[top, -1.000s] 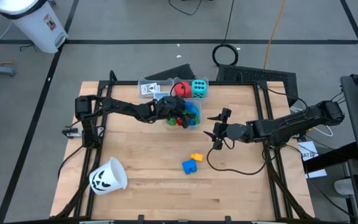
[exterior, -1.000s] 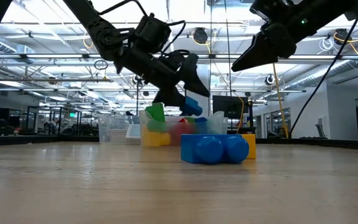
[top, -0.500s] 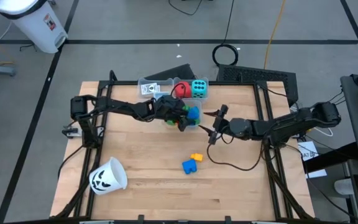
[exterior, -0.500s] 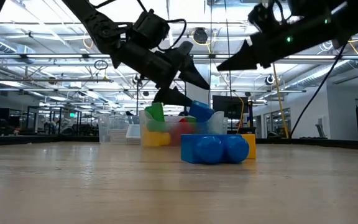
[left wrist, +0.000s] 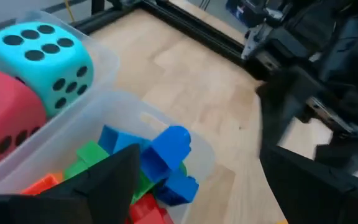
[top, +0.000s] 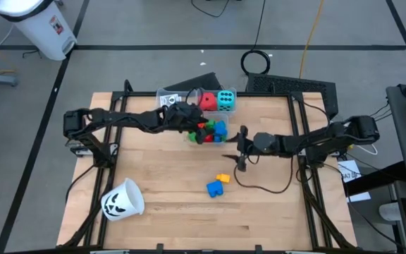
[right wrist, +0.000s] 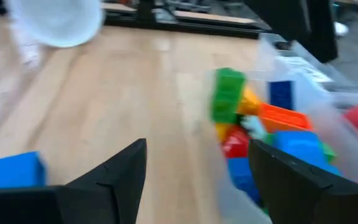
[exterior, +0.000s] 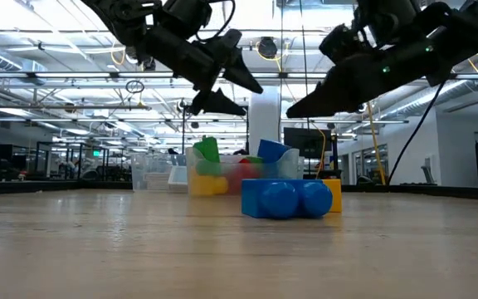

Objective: Pick & Place Toys
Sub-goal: Put the yellow game piece into the bottom transparent bin

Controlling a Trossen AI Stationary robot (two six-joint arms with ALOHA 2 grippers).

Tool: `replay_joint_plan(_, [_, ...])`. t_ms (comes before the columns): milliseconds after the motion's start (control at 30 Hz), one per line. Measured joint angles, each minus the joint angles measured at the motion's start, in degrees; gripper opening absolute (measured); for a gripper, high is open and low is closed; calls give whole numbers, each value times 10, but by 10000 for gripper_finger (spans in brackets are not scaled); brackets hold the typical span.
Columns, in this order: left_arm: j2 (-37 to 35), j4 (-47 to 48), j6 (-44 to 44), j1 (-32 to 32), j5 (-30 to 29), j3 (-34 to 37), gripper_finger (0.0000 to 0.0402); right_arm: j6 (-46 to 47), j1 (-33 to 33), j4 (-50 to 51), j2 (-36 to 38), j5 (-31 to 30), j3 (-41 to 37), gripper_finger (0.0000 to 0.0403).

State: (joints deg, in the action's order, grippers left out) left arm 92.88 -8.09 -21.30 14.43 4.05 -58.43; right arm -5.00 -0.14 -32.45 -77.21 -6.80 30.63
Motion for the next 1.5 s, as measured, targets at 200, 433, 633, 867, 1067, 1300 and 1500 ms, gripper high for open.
replay_joint_plan(200, [0, 33, -1, -18, -7, 0, 335, 40, 76, 20, 0, 9, 0, 270])
replay_joint_plan(433, [1, 53, -4, -48, -42, 0, 335, 77, 193, 77, -12, -87, 0, 316])
replay_joint_plan(633, [1, 45, -21, -67, -67, 0, 335, 144, 237, 65, -80, -138, -4, 329])
replay_joint_plan(867, [1, 30, -48, -75, -77, 0, 335, 160, 231, -40, -193, -142, -5, 315])
replay_joint_plan(1067, [1, 32, -62, -75, -77, 0, 335, 147, 213, -106, -240, -141, -5, 295])
replay_joint_plan(1300, [1, 31, -58, -75, -77, 0, 335, 148, 200, -107, -246, -140, -5, 231])
replay_joint_plan(1500, [1, 31, -59, -74, -77, 0, 335, 125, 200, -106, -246, -140, -5, 139])
